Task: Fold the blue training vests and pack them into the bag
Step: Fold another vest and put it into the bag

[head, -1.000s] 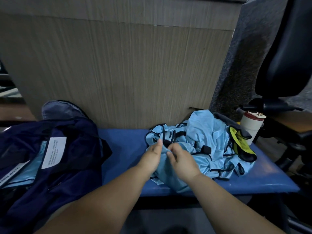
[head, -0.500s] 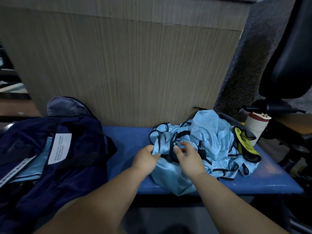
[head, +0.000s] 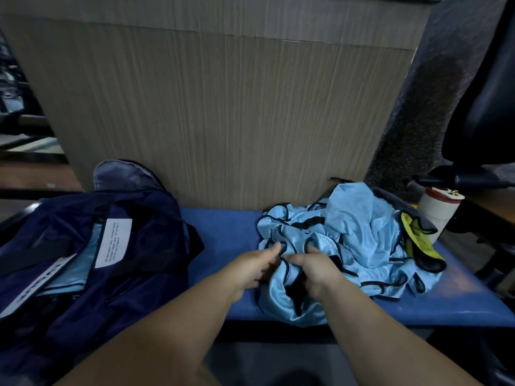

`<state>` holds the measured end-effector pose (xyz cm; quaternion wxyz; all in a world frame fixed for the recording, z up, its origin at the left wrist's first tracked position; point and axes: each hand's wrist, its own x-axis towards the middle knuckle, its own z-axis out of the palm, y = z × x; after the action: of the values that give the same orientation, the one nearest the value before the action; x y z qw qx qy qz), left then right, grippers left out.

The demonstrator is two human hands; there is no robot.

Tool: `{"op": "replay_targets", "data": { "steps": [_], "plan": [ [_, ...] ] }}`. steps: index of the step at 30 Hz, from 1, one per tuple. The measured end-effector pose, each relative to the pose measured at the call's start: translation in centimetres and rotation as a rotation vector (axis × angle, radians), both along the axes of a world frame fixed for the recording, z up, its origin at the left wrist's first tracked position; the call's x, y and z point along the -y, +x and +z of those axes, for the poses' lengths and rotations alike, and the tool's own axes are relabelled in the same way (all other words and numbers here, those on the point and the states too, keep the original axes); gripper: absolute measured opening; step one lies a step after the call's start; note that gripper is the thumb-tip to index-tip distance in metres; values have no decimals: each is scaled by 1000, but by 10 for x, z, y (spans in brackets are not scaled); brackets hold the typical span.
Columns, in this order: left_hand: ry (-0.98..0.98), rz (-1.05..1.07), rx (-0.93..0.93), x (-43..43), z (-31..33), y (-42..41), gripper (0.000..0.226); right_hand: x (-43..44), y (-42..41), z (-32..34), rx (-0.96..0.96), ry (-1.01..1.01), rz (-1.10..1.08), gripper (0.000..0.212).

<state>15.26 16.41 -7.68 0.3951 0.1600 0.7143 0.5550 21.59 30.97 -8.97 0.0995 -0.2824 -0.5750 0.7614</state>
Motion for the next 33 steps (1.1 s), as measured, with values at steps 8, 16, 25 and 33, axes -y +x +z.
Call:
{"op": "replay_targets", "data": {
  "steps": [8, 16, 25, 33],
  "plan": [
    [351, 353, 381, -13, 15, 0, 55, 24, 17, 10, -133, 288, 324, 65],
    [434, 380, 188, -9, 35, -5, 21, 35, 22, 29, -159, 430, 176, 48],
    [494, 334, 41, -2, 59, 2, 33, 37, 15, 63, -229, 651, -53, 19],
    [580, 188, 106, 5, 78, 4, 57, 32, 15, 68, -235, 578, -129, 7]
  ]
}}
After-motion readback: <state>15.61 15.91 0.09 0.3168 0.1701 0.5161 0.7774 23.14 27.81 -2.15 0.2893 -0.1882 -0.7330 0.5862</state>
